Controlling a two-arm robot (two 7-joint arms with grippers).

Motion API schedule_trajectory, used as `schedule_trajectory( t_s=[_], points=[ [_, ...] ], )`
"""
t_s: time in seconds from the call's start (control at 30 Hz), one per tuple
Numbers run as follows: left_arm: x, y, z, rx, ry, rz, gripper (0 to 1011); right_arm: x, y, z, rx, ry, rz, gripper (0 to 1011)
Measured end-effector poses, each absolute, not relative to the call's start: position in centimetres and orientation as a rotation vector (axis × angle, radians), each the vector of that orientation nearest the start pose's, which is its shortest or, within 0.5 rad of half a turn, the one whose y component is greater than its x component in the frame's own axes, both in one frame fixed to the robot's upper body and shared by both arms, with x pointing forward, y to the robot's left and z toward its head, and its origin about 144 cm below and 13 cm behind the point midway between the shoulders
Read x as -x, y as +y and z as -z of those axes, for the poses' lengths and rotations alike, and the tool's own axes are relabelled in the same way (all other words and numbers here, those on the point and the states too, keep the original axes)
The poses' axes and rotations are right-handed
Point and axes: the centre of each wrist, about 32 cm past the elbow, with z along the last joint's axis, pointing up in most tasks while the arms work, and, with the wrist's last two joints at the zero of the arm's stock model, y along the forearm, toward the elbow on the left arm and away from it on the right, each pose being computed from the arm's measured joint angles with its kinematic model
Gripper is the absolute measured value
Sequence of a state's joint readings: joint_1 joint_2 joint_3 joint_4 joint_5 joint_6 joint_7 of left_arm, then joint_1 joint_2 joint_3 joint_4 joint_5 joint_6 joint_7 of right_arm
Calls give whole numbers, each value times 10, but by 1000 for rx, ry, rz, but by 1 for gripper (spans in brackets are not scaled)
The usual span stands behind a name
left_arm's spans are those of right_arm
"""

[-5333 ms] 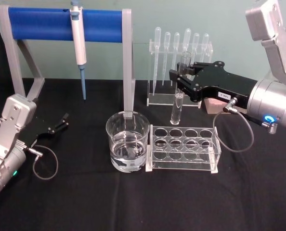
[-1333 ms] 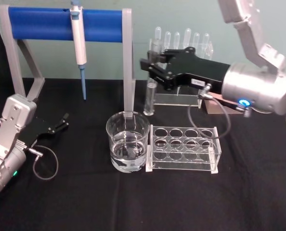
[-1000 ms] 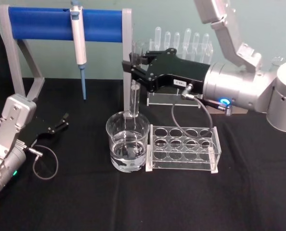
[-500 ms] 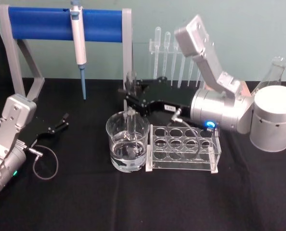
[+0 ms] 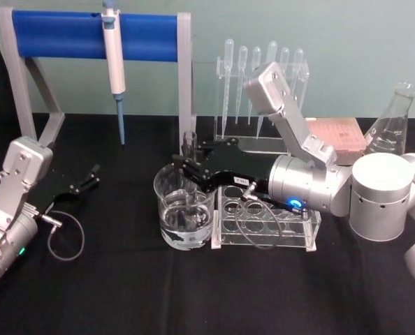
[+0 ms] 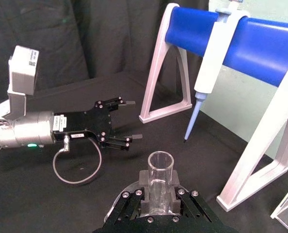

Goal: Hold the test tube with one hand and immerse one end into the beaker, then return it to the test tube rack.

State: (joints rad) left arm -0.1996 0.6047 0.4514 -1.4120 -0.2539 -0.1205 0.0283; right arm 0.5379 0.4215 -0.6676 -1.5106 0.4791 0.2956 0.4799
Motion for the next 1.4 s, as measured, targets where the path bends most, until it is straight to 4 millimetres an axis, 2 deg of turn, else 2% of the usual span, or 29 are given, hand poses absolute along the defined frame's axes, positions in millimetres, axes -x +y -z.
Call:
schedule_trajectory(
  t_s=[0.23,1.4],
  points=[
    [-489,310,-1140,-305,-285,-1248,1000,-543,-172,-1242,231,-4,548,227],
    [-489,310,-1140,-304,-285,-1248,1000,-534,-173,-1237,265,-21,534,226]
  ],
)
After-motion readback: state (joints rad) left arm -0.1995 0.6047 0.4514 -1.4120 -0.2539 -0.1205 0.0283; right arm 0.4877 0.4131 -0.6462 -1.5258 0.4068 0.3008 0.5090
